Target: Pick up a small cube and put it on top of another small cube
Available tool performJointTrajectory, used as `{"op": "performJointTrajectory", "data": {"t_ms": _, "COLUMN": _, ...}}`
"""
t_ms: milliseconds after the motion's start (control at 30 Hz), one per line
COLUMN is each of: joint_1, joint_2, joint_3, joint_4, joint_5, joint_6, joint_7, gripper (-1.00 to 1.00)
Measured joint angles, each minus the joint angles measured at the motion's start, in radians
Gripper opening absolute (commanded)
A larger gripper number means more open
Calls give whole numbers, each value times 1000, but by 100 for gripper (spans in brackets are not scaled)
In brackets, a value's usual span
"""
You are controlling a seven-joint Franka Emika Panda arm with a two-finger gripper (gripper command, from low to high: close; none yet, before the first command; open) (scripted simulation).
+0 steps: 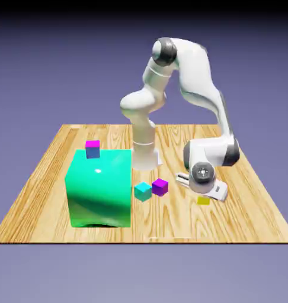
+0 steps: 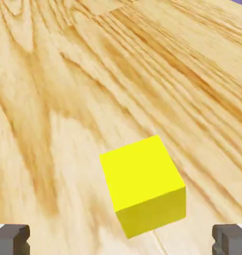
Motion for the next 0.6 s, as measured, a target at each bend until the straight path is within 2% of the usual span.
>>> {"op": "performJointTrajectory", "data": {"t_ms": 167, "joint_1": 67, "joint_2": 87, "joint_3": -39, "joint_4": 56, "joint_5": 49, "joint_6": -103, "joint_7": -217, "gripper": 0}}
{"op": "performJointTrajectory", "data": {"t_ms": 233, "joint_1": 68, "joint_2": 88, "joint_3": -39, "joint_4": 57, "joint_5": 49, "joint_6": -103, "joint_7": -219, "gripper": 0}}
{"op": "performJointTrajectory", "data": {"t_ms": 300, "joint_1": 88, "joint_2": 127, "joint_3": -3, "joint_4": -2, "joint_5": 104, "joint_6": -16, "joint_7": -252, "gripper": 0}}
{"op": "performJointTrajectory", "data": {"t_ms": 333, "joint_1": 96, "joint_2": 142, "joint_3": 12, "joint_4": -26, "joint_5": 126, "joint_6": 18, "joint_7": -266, "gripper": -100}}
{"op": "performJointTrajectory", "data": {"t_ms": 400, "joint_1": 96, "joint_2": 142, "joint_3": 12, "joint_4": -26, "joint_5": 125, "joint_6": 18, "joint_7": -265, "gripper": -100}}
{"op": "performJointTrajectory", "data": {"t_ms": 500, "joint_1": 72, "joint_2": 88, "joint_3": -31, "joint_4": 55, "joint_5": 47, "joint_6": -102, "joint_7": -216, "gripper": -100}}
{"op": "performJointTrajectory", "data": {"t_ms": 600, "joint_1": 123, "joint_2": 91, "joint_3": 77, "joint_4": 30, "joint_5": 51, "joint_6": -87, "joint_7": -176, "gripper": -100}}
